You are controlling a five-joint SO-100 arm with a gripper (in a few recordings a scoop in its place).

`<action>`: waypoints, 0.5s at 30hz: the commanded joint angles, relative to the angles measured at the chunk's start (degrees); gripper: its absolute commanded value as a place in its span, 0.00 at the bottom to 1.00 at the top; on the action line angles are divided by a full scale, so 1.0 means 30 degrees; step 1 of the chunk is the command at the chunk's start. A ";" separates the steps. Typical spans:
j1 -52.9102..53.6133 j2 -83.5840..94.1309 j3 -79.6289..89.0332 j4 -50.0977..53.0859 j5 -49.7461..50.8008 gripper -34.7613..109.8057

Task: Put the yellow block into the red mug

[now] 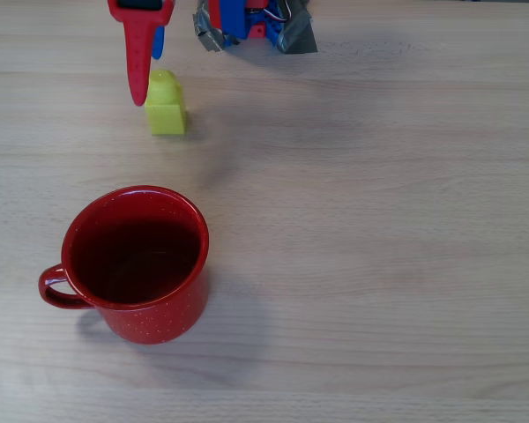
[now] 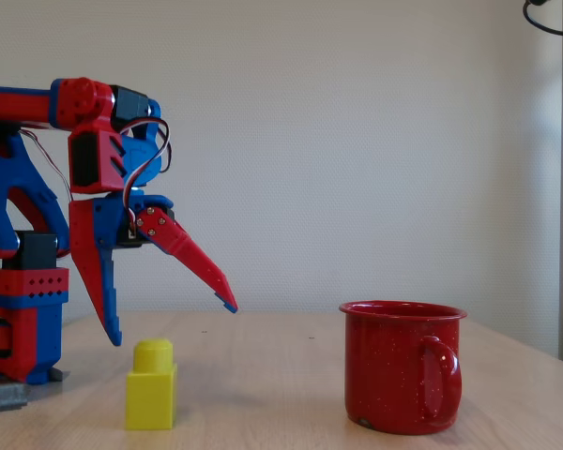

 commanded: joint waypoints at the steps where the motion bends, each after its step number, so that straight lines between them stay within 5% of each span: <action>1: 0.0527 0.0264 0.0352 -0.0762 -0.0586 0.57; 15: 0.0264 -0.1084 0.1787 -0.2314 -0.0322 0.57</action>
